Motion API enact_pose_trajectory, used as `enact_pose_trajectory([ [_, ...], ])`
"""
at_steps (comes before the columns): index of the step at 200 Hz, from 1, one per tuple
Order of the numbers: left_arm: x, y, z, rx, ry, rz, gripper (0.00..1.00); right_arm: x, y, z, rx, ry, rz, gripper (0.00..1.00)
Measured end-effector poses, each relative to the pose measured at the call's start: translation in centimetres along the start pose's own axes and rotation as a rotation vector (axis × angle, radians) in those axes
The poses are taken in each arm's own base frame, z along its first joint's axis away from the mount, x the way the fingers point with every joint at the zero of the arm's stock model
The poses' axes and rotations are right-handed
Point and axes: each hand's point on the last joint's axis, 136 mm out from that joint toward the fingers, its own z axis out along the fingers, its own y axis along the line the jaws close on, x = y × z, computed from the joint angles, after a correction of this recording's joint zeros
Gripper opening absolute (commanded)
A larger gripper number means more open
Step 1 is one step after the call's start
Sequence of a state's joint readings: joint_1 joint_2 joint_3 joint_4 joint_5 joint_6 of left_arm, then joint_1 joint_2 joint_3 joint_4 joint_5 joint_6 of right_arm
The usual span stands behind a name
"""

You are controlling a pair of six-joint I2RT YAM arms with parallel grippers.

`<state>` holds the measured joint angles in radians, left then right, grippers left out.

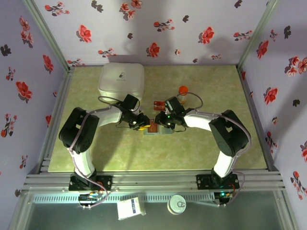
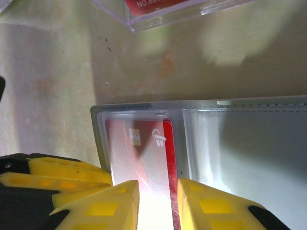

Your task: Take the credit cards out of the card holder

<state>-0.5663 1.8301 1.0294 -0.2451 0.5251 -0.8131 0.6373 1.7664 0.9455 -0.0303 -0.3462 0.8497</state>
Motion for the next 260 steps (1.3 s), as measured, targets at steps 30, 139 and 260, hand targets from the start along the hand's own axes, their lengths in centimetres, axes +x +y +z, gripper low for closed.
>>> enact_pose_trajectory([
  [30, 0.0, 0.1, -0.1, -0.016, 0.003, -0.006, 0.29, 0.0, 0.1, 0.0, -0.005, 0.000, -0.002, 0.27],
  [139, -1.6, -0.5, -1.3, -0.080, -0.040, 0.044, 0.25, -1.3, 1.8, -0.2, -0.031, -0.021, -0.015, 0.27],
  [260, -1.4, 0.7, -0.4, -0.116, -0.021, 0.033, 0.22, -0.7, 1.1, 0.3, -0.004, 0.019, -0.001, 0.27],
])
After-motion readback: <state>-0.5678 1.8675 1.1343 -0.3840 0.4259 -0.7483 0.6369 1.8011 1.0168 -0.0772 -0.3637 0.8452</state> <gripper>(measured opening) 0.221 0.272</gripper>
